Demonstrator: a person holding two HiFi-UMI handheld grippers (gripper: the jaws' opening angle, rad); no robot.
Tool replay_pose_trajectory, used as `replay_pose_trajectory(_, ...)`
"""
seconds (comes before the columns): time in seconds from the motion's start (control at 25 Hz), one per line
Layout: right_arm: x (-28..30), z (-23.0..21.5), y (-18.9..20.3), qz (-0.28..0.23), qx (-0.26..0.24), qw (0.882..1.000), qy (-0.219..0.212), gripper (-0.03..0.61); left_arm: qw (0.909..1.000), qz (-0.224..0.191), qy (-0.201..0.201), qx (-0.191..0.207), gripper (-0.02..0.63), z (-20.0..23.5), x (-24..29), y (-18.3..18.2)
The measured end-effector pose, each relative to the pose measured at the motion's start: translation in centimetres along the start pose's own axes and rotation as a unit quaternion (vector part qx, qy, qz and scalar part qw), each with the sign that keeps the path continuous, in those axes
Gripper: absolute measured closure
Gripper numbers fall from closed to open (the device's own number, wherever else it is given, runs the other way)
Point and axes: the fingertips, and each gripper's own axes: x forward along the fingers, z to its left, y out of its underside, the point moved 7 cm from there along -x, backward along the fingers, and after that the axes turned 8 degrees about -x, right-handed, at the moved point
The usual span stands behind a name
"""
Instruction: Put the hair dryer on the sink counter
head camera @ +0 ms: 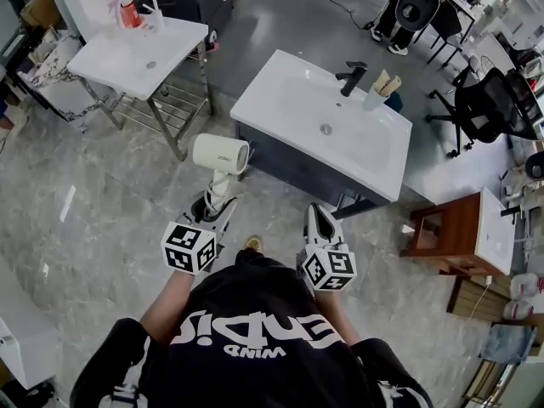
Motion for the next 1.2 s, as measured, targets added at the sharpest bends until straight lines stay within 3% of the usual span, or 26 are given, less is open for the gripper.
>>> replay_pose_trajectory(0.64,10.9,-5.6,-2.2,0.010,0.014,1.000,-0.005,0.554,0.9998,0.011,0.011,0.010,0.407,4.4,12.4,-6.8)
replay_pose_trajectory(1.2,23.0,-9.0,-5.0,0.007,0.022,0.999,0.040,0.554,0.9959,0.056,0.065,0.028,0.407,11.4,25.4,-12.4)
